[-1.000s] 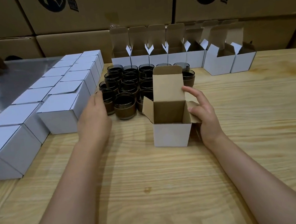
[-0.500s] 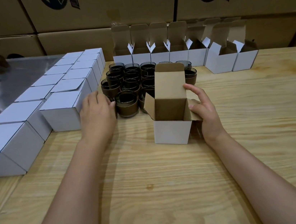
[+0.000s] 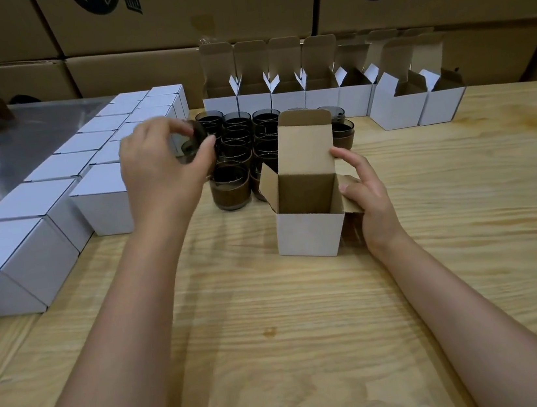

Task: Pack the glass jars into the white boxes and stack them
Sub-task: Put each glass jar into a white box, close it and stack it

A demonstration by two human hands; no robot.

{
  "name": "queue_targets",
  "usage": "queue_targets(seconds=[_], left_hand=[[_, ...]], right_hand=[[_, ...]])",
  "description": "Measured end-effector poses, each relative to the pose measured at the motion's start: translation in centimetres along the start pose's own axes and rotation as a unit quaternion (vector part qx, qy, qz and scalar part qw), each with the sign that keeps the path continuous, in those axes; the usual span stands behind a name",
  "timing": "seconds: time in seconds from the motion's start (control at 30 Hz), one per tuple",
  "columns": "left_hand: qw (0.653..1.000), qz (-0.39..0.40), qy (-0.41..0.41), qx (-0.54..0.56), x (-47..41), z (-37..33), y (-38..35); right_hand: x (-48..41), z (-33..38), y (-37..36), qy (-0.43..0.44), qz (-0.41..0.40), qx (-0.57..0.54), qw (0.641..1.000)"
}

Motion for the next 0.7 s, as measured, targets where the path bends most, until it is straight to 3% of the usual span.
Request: queue_targets(seconds=[0.17,0.33,0.43,0.7], left_hand=[[0.989,0.009,-0.042,0.142,0.0,-4.9,0.5],[0.949,0.175,-0.041,0.260,1.6,-8.4,-2.0],[0.948,0.227,-0.049,0.217,2.4,-8.6,-3.5],[0.956,0.261,-0.052,0.121,2.3,-7.0,-4.4]], right_hand=[[0.0,-0.1,0.0,-0.004,-0.003,-0.003,1.000],[-0.1,0.4,-0.1,-0.004,-0.007,-0.006,1.000],[-0.1,0.5,-0.2,-0.002,-0.005,-0.024,1.000],[0.0,0.6,-0.2,0.002,-0.004,-0.015,1.000]])
Point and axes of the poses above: each hand's wrist, its own x-axis away from the middle knuckle, its own y-axis out of the back of the hand, z = x × y, the point moved 1 cm from there along -x, towards the middle knuckle, and after that the axes turned 11 degrees about z, right-handed, at the moved point
